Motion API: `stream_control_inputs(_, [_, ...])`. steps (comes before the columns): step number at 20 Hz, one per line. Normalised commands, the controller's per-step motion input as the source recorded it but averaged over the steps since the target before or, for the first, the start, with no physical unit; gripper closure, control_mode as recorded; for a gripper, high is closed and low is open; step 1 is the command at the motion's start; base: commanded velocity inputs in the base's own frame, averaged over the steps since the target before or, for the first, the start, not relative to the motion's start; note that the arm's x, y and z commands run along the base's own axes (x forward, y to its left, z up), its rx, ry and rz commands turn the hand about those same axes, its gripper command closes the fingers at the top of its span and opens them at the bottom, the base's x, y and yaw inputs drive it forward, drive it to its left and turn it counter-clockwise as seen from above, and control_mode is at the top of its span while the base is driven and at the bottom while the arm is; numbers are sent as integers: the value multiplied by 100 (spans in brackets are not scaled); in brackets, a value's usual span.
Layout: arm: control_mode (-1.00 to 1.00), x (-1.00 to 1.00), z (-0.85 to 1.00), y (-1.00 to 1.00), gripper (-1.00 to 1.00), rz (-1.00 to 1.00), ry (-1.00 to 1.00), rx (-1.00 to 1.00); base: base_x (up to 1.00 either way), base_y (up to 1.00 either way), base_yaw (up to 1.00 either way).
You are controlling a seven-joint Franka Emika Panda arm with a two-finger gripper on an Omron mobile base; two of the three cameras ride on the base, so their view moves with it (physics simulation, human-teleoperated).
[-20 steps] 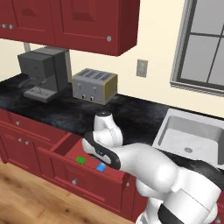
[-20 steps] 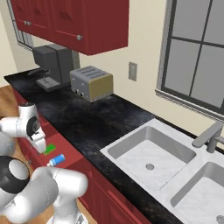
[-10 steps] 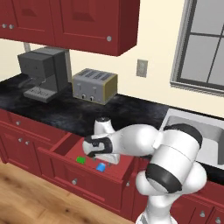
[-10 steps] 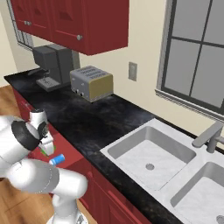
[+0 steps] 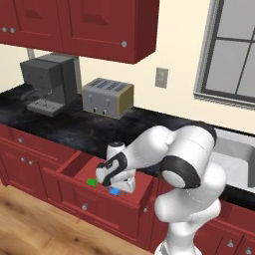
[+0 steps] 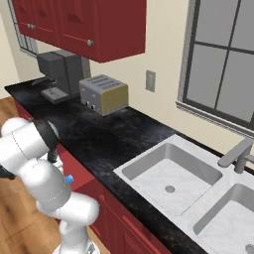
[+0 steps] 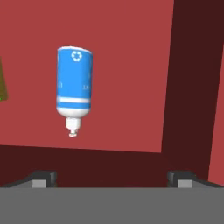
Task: Restock the sink supplies by placing the sponge and soap dispenser on the counter and next to the sink. Make sure the soap dispenser is upright.
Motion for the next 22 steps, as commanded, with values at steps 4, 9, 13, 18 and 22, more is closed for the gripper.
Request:
stream_control_inputs(4, [-100,0,-37,0,-100,2,0,0,0,0,0])
stream_control_inputs(9, [-100,-39,-13,0,-100,1,-1,0,0,0,0])
stream_control_inputs(13, [-100,-92,0,5,-100,0,0,0,0,0,0])
stream_control_inputs(18, [-100,-100,0,23,-100,0,0,0,0,0,0])
stream_control_inputs(22, [-100,-100,8,38,-100,0,4,0,0,0,0])
